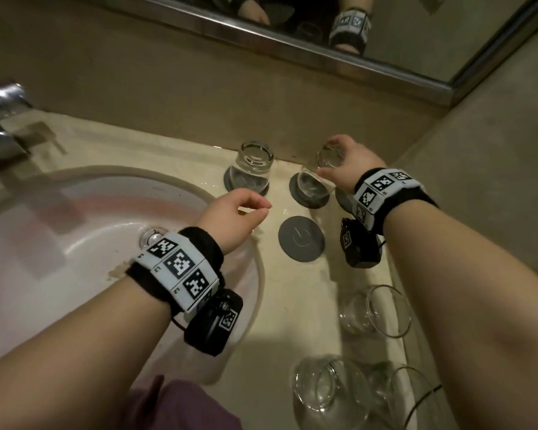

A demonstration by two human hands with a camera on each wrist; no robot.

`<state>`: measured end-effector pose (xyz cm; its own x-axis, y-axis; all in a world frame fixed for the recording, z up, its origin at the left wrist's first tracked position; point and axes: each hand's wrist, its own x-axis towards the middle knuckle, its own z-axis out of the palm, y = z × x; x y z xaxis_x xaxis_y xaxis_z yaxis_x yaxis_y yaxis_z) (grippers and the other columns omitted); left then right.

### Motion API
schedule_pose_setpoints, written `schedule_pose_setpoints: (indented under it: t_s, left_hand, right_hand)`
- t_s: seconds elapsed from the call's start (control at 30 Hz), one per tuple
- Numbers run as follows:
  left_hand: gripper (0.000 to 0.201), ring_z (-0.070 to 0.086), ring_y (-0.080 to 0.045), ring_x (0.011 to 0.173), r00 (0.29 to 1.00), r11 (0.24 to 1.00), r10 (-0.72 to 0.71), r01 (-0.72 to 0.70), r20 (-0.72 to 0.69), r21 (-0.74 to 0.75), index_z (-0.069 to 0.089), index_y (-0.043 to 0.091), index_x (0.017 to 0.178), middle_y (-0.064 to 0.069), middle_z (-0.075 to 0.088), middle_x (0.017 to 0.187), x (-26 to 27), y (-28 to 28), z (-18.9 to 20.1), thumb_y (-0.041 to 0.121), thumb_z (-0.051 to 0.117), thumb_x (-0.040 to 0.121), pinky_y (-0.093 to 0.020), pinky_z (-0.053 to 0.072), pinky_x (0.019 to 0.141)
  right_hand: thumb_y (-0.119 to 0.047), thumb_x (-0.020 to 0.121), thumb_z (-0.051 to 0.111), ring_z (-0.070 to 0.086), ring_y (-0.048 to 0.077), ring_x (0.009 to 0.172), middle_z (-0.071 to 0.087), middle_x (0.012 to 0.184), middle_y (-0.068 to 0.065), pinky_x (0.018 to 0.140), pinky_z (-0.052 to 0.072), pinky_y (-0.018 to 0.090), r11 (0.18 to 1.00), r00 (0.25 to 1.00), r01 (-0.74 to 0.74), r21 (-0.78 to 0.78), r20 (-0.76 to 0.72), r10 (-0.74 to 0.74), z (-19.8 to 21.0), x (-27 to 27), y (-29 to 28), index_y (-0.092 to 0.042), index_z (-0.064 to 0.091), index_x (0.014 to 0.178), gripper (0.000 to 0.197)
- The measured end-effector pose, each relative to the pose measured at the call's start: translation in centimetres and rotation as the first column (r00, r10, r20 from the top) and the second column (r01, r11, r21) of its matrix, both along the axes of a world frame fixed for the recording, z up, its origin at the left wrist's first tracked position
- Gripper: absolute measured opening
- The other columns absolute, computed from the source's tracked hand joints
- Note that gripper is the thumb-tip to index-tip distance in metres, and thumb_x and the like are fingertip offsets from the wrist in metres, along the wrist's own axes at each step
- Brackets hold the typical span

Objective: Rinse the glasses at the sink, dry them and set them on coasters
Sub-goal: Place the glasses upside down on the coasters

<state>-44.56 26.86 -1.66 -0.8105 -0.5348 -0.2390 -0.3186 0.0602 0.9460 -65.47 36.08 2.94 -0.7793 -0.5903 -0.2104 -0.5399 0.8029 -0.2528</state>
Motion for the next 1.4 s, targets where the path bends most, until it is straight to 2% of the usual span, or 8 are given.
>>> schedule_pose_setpoints:
  t_s: [0.2,0.4,0.73,1.1,1.17,1.23,1.3,1.4]
  left_hand:
    - [0.015,0.059,-0.017,0.098,1.0,1.0,-0.008,0.007,0.012,0.012,0.059,0.032,0.086,0.013,0.059,0.093,0.1,-0.8,-0.4,0.018,0.059,0.09,-0.044,0.049,0.093]
    - [0.009,0.06,-0.02,0.099,0.999,1.0,-0.025,0.025,0.028,0.007,0.059,0.026,0.095,0.012,0.058,0.097,0.4,-1.0,-0.5,0.019,0.058,0.091,-0.044,0.049,0.093]
    - [0.008,0.06,-0.019,0.1,0.997,0.999,-0.036,0.038,0.063,-0.02,0.062,0.026,0.091,0.008,0.061,0.096,2.1,-1.4,-0.4,0.02,0.058,0.09,-0.045,0.048,0.094]
    - [0.009,0.06,-0.019,0.1,0.993,0.997,-0.065,0.069,0.102,-0.031,0.063,0.025,0.087,0.007,0.063,0.091,3.1,-1.7,0.3,0.02,0.057,0.091,-0.043,0.049,0.093]
    - [0.01,0.06,-0.017,0.096,0.992,0.996,-0.07,0.075,0.104,-0.039,0.062,0.027,0.086,0.008,0.062,0.09,3.2,-1.7,0.4,0.02,0.057,0.091,-0.038,0.05,0.088]
    - [0.007,0.057,-0.008,0.085,0.987,0.99,-0.104,0.115,0.122,-0.086,0.062,0.025,0.088,0.012,0.06,0.088,3.2,-1.4,0.8,0.02,0.057,0.091,-0.025,0.048,0.074]
    - [0.005,0.053,-0.001,0.077,0.979,0.974,-0.154,0.173,0.132,-0.146,0.062,0.024,0.089,0.016,0.058,0.086,2.8,-0.9,1.5,0.021,0.058,0.091,-0.016,0.039,0.064]
    - [0.004,0.052,-0.002,0.073,0.954,0.933,-0.269,0.293,0.135,-0.208,0.061,0.027,0.086,0.014,0.06,0.089,1.9,0.9,2.9,0.024,0.061,0.089,-0.017,0.04,0.066]
  right_hand:
    - [-0.038,0.085,0.065,0.053,0.026,0.116,0.049,0.136,0.005,0.082,0.04,0.03,0.999,1.0,-0.006,0.049,-0.008,0.006,-1.4,-0.5,-0.5,-0.031,0.035,0.139,0.061]
    - [-0.037,0.086,0.064,0.054,0.027,0.114,0.048,0.136,0.007,0.084,0.049,0.036,0.992,0.999,-0.022,0.127,-0.033,0.026,-2.0,-0.6,-0.6,-0.03,0.033,0.139,0.062]
    - [-0.041,0.087,0.062,0.053,0.029,0.117,0.047,0.138,0.007,0.093,0.047,0.04,0.99,0.999,0.006,0.142,-0.051,0.001,-2.0,-0.6,-0.3,-0.03,0.032,0.14,0.062]
    - [-0.041,0.086,0.064,0.054,0.028,0.117,0.042,0.142,0.007,0.092,0.049,0.042,0.992,1.0,0.007,0.126,-0.028,-0.004,-2.0,0.2,-1.0,-0.03,0.031,0.142,0.066]
    - [-0.04,0.084,0.067,0.052,0.03,0.119,0.028,0.151,0.006,0.092,0.049,0.043,0.989,1.0,0.03,0.148,-0.006,-0.029,-1.7,0.4,-0.9,-0.032,0.025,0.145,0.074]
    - [-0.04,0.083,0.068,0.052,0.031,0.119,0.014,0.156,0.004,0.09,0.051,0.041,0.988,0.997,0.078,0.133,0.006,-0.08,-1.2,0.6,-0.7,-0.034,0.016,0.148,0.084]
    - [-0.041,0.086,0.065,0.051,0.03,0.12,0.012,0.156,0.005,0.085,0.05,0.035,0.991,0.993,0.113,0.072,0.014,-0.115,-0.4,1.0,-0.2,-0.033,0.013,0.149,0.082]
    - [-0.046,0.088,0.059,0.048,0.029,0.124,0.019,0.154,0.007,0.093,0.044,0.038,0.993,0.994,0.112,0.032,0.008,-0.113,1.0,2.1,1.4,-0.029,0.019,0.149,0.074]
